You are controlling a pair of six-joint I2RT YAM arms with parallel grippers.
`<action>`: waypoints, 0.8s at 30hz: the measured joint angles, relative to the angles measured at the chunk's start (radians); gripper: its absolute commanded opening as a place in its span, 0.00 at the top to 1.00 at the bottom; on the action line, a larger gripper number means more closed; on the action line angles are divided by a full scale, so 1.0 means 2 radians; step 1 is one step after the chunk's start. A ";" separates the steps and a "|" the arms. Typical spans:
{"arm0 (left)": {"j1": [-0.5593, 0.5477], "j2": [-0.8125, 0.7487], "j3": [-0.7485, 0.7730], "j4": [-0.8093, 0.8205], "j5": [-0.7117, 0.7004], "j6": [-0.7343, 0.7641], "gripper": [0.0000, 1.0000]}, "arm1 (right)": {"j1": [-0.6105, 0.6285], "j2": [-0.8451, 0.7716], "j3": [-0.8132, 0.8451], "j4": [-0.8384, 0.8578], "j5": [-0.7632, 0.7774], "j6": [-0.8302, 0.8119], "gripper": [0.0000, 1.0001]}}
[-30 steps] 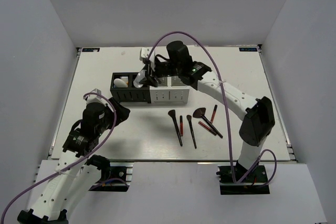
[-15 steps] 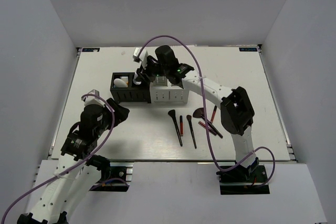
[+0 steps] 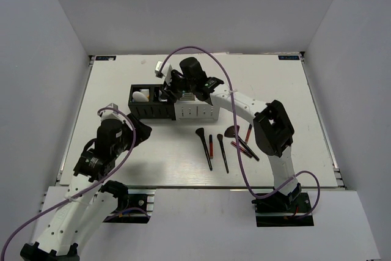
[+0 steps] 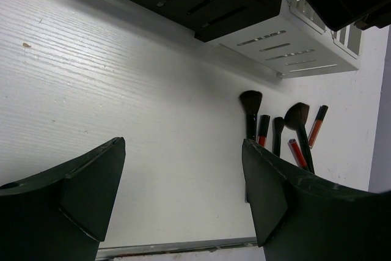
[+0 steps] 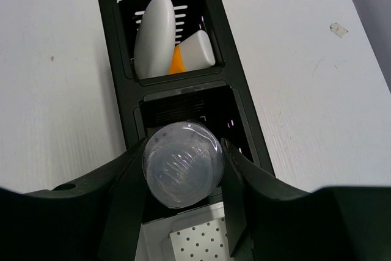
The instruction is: Organize the makeup
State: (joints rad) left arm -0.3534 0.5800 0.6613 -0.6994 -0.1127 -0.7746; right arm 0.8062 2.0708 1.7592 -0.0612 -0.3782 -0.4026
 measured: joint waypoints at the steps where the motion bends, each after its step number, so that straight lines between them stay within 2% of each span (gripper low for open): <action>1: 0.000 0.000 0.000 0.001 0.001 0.000 0.14 | 0.000 0.001 0.000 -0.002 0.002 -0.001 0.47; 4: 0.000 0.001 0.000 0.002 0.004 0.000 0.14 | 0.000 0.002 -0.001 -0.003 0.007 -0.002 0.36; 7: 0.000 0.005 0.001 0.003 0.006 0.000 0.14 | 0.000 0.002 -0.001 -0.003 0.009 -0.004 0.33; 14: 0.000 0.031 0.005 0.027 0.024 0.003 0.15 | 0.000 0.002 -0.001 -0.002 0.012 -0.004 0.34; 17: 0.000 0.048 0.005 0.043 0.038 0.003 0.20 | -0.002 0.001 -0.001 -0.002 0.012 0.000 0.41; 19: 0.000 0.062 0.005 0.058 0.054 0.004 0.25 | -0.004 -0.007 -0.005 -0.002 0.012 0.006 0.54; 20: 0.000 0.072 0.006 0.066 0.064 0.004 0.31 | -0.005 -0.015 -0.010 -0.002 0.011 0.008 0.59; 21: -0.001 0.084 0.008 0.075 0.076 0.004 0.34 | -0.007 -0.027 -0.017 -0.002 0.010 0.012 0.75; 24: -0.006 0.136 0.016 0.113 0.110 0.004 0.46 | -0.021 -0.089 -0.069 0.003 0.014 0.027 1.00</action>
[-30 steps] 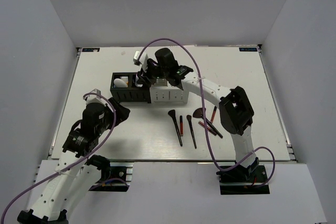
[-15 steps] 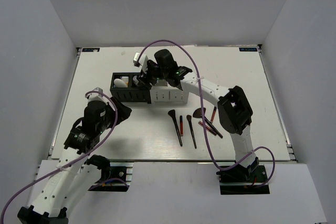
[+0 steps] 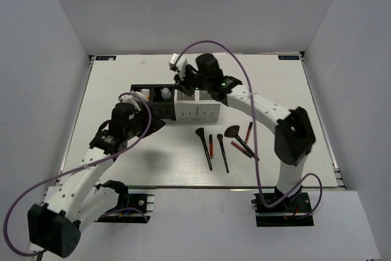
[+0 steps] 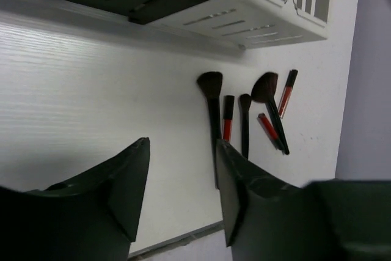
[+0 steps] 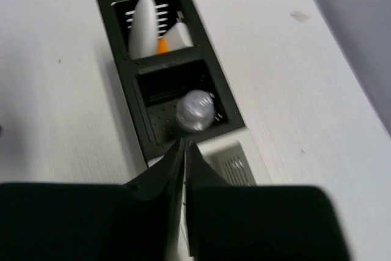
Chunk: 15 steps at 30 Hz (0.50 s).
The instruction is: Organize the makeup
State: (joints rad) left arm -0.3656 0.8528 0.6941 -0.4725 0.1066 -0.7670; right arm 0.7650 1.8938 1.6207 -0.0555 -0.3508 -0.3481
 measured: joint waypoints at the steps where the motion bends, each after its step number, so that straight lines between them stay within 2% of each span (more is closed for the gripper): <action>1: -0.004 0.018 0.002 0.010 0.008 0.000 0.48 | -0.007 -0.024 -0.018 -0.001 0.004 0.003 1.00; 6: -0.053 0.123 0.037 0.046 0.031 -0.001 0.53 | -0.065 -0.187 -0.166 0.017 0.043 0.023 1.00; 10: -0.120 0.217 0.103 0.050 0.019 -0.005 0.51 | -0.119 -0.311 -0.293 0.010 0.081 0.029 1.00; 11: -0.139 0.240 0.122 0.045 0.008 -0.008 0.49 | -0.128 -0.335 -0.320 0.001 0.087 0.030 0.97; 12: -0.156 0.260 0.138 0.041 -0.004 -0.012 0.44 | -0.136 -0.354 -0.345 -0.003 0.092 0.032 0.81; 14: -0.190 0.294 0.170 0.023 -0.033 -0.027 0.36 | -0.154 -0.387 -0.393 -0.012 0.097 0.041 0.71; 15: -0.204 0.308 0.183 0.014 -0.049 -0.035 0.33 | -0.164 -0.399 -0.412 -0.017 0.099 0.045 0.69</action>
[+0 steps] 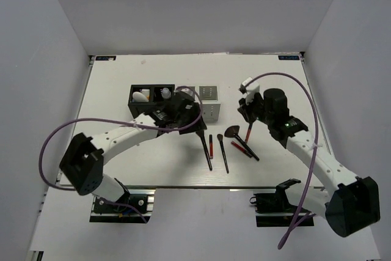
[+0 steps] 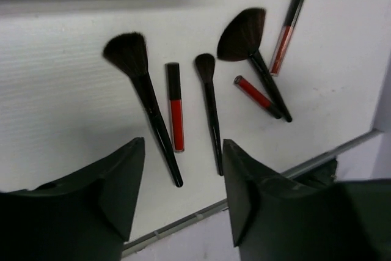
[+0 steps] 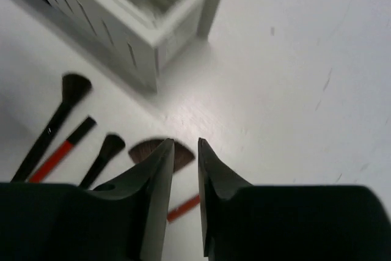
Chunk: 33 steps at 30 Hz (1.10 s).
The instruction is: Organize the makeup
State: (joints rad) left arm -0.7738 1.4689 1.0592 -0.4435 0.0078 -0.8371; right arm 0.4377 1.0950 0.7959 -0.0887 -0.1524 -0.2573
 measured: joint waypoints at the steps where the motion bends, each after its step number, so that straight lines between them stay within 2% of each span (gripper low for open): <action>1: -0.014 0.014 0.012 -0.012 -0.015 -0.010 0.31 | -0.012 -0.012 -0.020 -0.008 0.000 0.002 0.68; 6: -0.066 0.075 0.056 -0.073 -0.084 -0.054 0.30 | -0.047 -0.038 -0.072 -0.032 0.000 0.015 0.72; 10: -0.087 0.125 0.090 -0.105 -0.121 -0.077 0.33 | -0.064 -0.043 -0.088 -0.037 -0.008 0.028 0.74; 15: -0.101 0.157 0.100 -0.123 -0.150 -0.097 0.42 | -0.080 -0.044 -0.098 -0.037 -0.021 0.037 0.75; 18: -0.106 0.166 0.100 -0.130 -0.162 -0.105 0.46 | -0.086 -0.044 -0.099 -0.037 -0.029 0.037 0.75; 33: -0.109 0.200 0.099 -0.103 -0.201 -0.109 0.51 | -0.108 -0.044 -0.101 -0.033 -0.043 0.036 0.75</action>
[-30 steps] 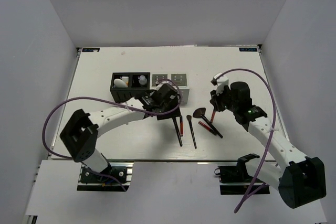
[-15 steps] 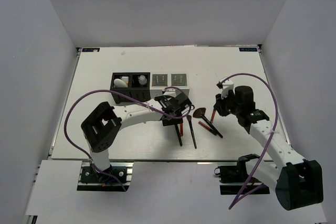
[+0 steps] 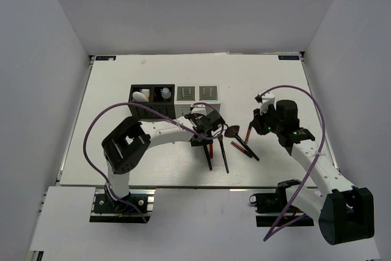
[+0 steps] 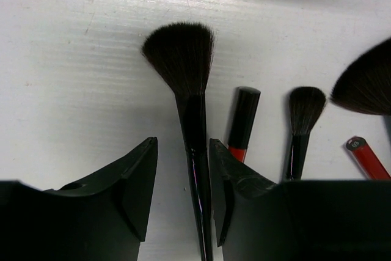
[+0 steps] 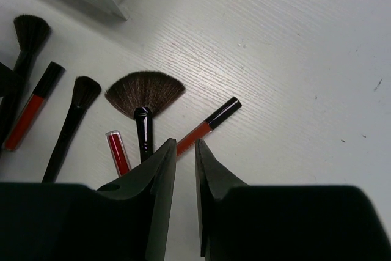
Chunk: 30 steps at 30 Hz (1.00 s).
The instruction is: Organize the makeup
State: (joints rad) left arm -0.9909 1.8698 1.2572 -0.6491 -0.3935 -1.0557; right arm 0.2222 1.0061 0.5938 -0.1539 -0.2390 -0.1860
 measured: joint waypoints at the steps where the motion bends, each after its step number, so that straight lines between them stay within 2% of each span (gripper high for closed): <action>1: -0.001 0.004 0.000 0.003 -0.003 0.000 0.52 | -0.001 -0.001 -0.001 0.000 0.000 0.000 0.75; 15: -0.012 0.025 0.003 0.015 -0.033 0.002 0.65 | -0.015 -0.002 -0.004 -0.001 -0.011 -0.002 0.75; 18: -0.012 0.022 -0.004 0.023 -0.033 0.002 0.73 | -0.017 -0.002 -0.004 -0.001 -0.014 -0.002 0.75; 27: -0.025 -0.041 -0.086 0.060 -0.025 0.002 0.94 | -0.022 -0.001 -0.004 -0.001 -0.024 -0.003 0.75; 30: -0.037 -0.085 -0.109 0.056 -0.018 0.012 0.95 | -0.023 -0.001 -0.004 -0.001 -0.029 -0.006 0.74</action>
State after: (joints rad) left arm -1.0657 1.6993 1.0386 -0.5381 -0.4301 -1.0309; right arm 0.1772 1.0042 0.5865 -0.1551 -0.2970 -0.1989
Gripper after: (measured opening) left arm 0.280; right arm 0.252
